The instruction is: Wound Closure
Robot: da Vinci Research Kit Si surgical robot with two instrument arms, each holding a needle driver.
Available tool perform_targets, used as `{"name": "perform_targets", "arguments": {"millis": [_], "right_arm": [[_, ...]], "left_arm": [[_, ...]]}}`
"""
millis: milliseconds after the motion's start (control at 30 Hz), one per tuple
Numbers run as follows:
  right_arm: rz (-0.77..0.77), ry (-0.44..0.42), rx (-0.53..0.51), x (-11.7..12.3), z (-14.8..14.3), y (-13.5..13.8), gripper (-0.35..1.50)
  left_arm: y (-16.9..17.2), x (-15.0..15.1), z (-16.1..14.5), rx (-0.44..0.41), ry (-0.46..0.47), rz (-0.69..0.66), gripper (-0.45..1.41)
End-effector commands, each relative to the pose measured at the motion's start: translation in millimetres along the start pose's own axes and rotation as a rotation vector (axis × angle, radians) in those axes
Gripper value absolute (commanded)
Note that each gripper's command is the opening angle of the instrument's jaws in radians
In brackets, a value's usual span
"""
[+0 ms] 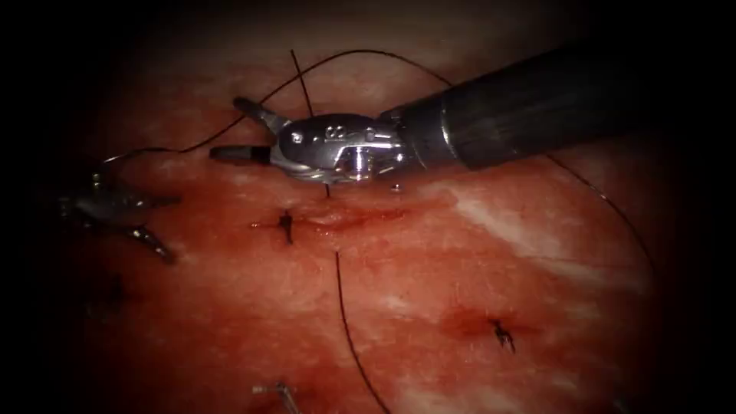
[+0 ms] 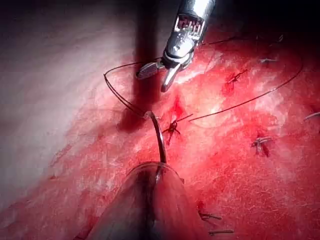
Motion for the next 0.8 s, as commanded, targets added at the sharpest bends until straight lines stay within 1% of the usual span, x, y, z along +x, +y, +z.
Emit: {"name": "perform_targets", "arguments": {"millis": [33, 67, 100, 133, 267, 300, 400, 467, 533, 567, 600, 633, 667, 733, 800], "right_arm": [[0.002, 0.0, 0.003, -0.4, -0.1, 0.0, 0.93], [0.003, 0.0, 0.005, -0.4, -0.4, 0.1, 0.93], [0.003, 0.0, 0.005, -0.4, -0.4, 0.1, 0.93], [0.004, 0.006, 0.005, -0.4, -0.8, 0.4, 0.93], [0.006, 0.006, 0.0, -0.5, -1.8, 0.8, 0.91], [0.005, 0.005, 0.0, -0.6, -2.2, 0.9, 0.91], [0.006, 0.004, -0.002, -0.5, -2.3, 0.8, 0.91], [0.007, 0.004, -0.002, -0.2, -2.1, 0.7, 0.91], [0.01, 0.008, -0.003, 0.5, -1.7, 0.2, 0.96], [0.0, 0.014, -0.002, 1.4, -1.6, -0.4, 0.96], [-0.016, 0.015, -0.001, 1.8, -1.4, -0.7, 0.94], [-0.038, 0.019, 0.002, 2.8, -1.2, -1.6, 0.91], [-0.055, 0.021, 0.003, 3.3, -1.2, -1.9, 0.89], [-0.069, 0.023, 0.008, 4.4, -0.8, -2.6, 0.84], [-0.069, -0.006, 0.019, 4.6, 0.1, -2.7, 0.81]], "left_arm": [[0.2, 0.2, 0.4, -0.027, 0.039, 0.001, 0.59], [0.2, 0.9, -0.1, -0.053, 0.08, 0.004, 0.58], [0.2, 0.9, -0.1, -0.053, 0.08, 0.004, 0.58], [0.1, 1.7, -0.9, -0.065, 0.138, 0.008, 0.58], [0.1, 3.0, -2.0, -0.123, 0.242, 0.002, 0.58], [0.3, 3.5, -2.4, -0.166, 0.293, -0.009, 0.58], [0.7, 4.1, -2.4, -0.245, 0.352, -0.025, 0.46], [0.7, 4.4, -1.9, -0.268, 0.36, -0.021, 0.44], [0.6, 4.7, -0.6, -0.248, 0.361, -0.022, 0.42], [0.1, 4.9, 0.4, -0.197, 0.361, -0.029, 0.42], [-0.3, 4.9, 0.9, -0.178, 0.363, -0.032, 0.42], [-1.2, 4.8, 2.0, -0.149, 0.357, -0.034, 0.42], [-1.6, 4.7, 2.4, -0.137, 0.354, -0.04, 0.42], [-2.7, 4.1, 3.6, -0.09, 0.325, -0.042, 0.42], [-3.2, 3.8, 4.3, -0.067, 0.313, -0.046, 0.42]]}}
